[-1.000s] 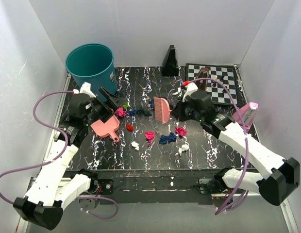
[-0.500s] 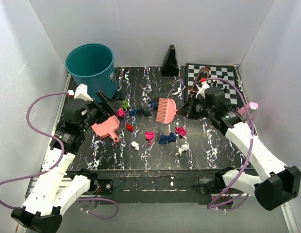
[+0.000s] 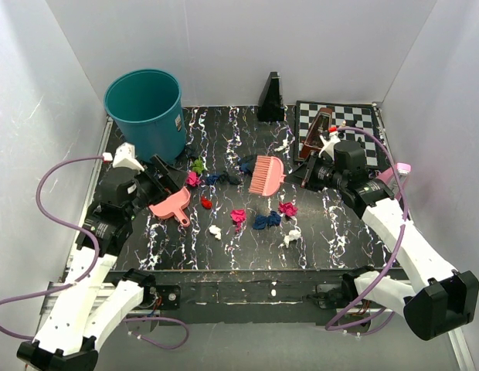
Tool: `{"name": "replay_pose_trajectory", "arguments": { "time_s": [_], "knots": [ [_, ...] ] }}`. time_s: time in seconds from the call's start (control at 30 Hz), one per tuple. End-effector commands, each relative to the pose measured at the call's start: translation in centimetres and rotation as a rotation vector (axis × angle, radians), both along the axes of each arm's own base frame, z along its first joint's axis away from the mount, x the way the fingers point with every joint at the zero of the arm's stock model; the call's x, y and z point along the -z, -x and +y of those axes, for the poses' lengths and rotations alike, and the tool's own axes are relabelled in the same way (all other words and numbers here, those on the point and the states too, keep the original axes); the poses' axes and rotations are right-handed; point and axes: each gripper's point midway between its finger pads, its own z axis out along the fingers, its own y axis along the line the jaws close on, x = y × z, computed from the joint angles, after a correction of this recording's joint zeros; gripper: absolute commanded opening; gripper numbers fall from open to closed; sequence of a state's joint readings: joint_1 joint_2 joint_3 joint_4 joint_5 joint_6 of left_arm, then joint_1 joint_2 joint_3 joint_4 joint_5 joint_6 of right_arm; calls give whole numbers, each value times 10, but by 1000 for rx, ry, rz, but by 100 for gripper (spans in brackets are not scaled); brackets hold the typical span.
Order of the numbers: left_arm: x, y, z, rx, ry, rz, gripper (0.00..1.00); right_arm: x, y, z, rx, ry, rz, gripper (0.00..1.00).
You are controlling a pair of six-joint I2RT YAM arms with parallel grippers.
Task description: Sweep away the paper scraps from the table
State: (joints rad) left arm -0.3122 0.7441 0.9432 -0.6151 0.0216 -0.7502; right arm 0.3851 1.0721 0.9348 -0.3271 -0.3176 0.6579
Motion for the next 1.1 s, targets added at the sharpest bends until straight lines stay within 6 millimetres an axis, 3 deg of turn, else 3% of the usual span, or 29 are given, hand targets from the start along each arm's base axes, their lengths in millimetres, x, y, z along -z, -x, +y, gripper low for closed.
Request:
{"name": "replay_pose_trajectory", "arguments": {
  "time_s": [0.0,0.13,0.33,0.6,0.73,1.07],
  "knots": [
    [21,9,29,-107,-99,42,92,-12,-2,-2,13,-30,-47,1],
    [55,21,62,-300,-154,194,91,-2,-4,-9,47,5,-41,1],
    [107,35,81,-486,-167,415,86,4,-5,-15,64,41,-38,1],
    [159,24,45,-397,-67,539,85,5,-3,-18,73,54,-56,1],
    [179,25,49,-456,-59,550,84,4,-1,-20,69,61,-62,1],
    [192,-1,30,-465,-168,488,85,0,5,-20,53,51,-85,1]
  ]
}}
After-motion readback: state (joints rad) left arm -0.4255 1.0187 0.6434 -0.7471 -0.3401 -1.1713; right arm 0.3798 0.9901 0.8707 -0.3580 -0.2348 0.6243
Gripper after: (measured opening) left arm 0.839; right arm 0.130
